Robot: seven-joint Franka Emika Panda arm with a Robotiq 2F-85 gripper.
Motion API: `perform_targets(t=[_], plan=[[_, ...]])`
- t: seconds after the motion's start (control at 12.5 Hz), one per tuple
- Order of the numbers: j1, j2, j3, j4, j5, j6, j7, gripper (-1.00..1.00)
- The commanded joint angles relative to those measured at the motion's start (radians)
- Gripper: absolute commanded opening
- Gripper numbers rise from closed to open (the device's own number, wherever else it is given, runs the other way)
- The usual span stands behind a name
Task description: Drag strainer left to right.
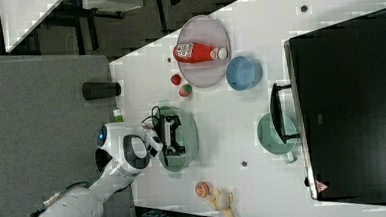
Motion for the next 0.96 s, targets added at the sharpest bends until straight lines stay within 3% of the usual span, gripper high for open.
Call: perform_targets(t=[0.08, 0.96], plan=[[-0.037, -0.07, -0.076, -0.053, -0.025, 0.015, -0.095, 1.0], [-0.068, -0.102, -0.281, -0.142, -0.025, 0.087, -0.332, 1.0]])
